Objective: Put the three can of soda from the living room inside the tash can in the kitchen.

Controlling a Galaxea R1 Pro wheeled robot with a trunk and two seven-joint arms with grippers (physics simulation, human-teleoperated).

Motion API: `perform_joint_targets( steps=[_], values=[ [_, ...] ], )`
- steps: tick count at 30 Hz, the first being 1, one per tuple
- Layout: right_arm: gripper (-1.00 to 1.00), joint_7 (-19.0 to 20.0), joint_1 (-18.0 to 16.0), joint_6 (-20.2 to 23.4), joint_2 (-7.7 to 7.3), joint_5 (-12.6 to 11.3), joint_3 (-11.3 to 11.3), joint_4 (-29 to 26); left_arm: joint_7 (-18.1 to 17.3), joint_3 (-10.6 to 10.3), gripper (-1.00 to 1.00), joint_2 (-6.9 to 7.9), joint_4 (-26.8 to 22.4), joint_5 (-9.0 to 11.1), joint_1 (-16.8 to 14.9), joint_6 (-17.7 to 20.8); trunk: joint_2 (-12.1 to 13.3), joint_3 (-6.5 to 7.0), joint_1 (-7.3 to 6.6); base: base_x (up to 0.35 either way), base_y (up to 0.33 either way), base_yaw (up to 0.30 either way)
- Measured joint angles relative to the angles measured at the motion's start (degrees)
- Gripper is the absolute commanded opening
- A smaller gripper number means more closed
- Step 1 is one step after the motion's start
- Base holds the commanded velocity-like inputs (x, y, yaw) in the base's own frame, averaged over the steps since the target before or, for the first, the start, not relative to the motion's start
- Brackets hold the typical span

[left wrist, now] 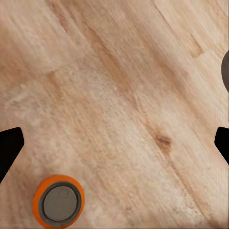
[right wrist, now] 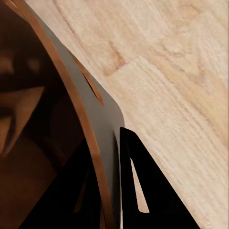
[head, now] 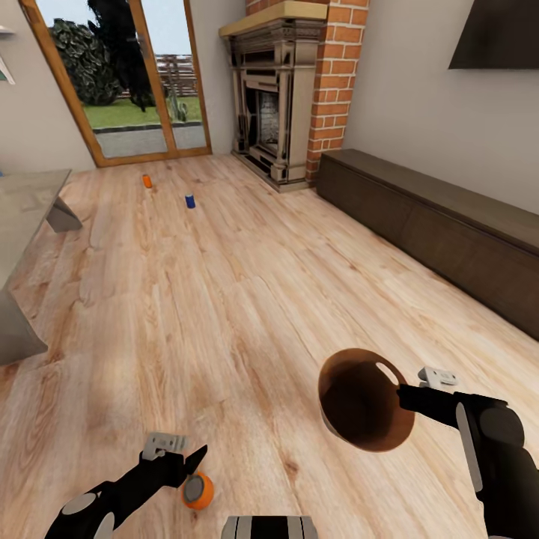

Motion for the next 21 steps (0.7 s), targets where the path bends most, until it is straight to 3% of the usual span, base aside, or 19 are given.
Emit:
perform_joint_targets(
  steps=[21],
  values=[
    [-1.0, 0.0, 0.0, 0.1, 0.02, -0.2, 0.0, 0.0, 0.0, 0.0, 1.0, 0.0, 0.0, 0.0, 0.0, -0.4, 0.0, 0.0, 0.0, 0.01, 0.0, 0.006]
  ],
)
